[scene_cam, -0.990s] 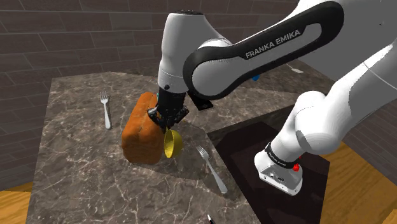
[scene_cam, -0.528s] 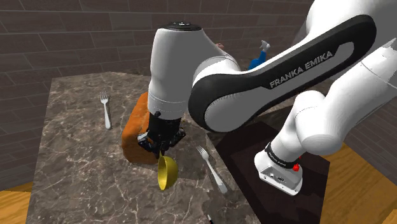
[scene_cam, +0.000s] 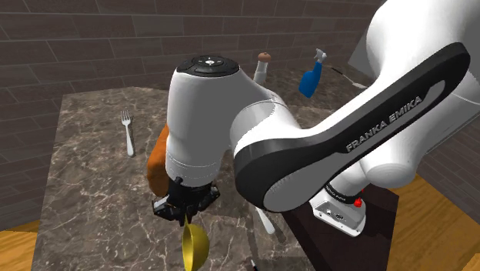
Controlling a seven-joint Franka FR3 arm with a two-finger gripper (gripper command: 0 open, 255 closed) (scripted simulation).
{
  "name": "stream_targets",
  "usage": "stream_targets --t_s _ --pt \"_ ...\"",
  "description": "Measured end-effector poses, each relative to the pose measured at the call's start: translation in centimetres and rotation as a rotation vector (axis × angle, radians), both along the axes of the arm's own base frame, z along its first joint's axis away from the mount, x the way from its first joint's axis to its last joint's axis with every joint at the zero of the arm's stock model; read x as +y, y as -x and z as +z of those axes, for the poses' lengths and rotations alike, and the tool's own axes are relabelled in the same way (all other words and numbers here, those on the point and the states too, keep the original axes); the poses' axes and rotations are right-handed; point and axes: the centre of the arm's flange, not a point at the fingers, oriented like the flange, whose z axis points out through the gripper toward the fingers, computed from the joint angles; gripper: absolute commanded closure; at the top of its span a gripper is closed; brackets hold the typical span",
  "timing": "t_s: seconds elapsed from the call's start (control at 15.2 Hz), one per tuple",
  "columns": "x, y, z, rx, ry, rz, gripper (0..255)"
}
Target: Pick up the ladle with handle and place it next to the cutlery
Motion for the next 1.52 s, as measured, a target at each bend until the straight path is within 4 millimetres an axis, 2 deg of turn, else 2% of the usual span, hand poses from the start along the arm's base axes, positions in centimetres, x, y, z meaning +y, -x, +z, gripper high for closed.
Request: stream_targets --t_s 1.25,1.39,1.45,1.52 --pt "0.2 -0.2 -9.6 -0.006 -0.005 -0.003 255" --pt "0.1 -0.1 -10.1 -0.003 -0.003 -0.002 255" --pt "0.1 0.0 -10.1 -0.003 -0.003 -0.002 0" --pt "0.1 0.0 -10.1 -0.003 -0.003 -0.002 0"
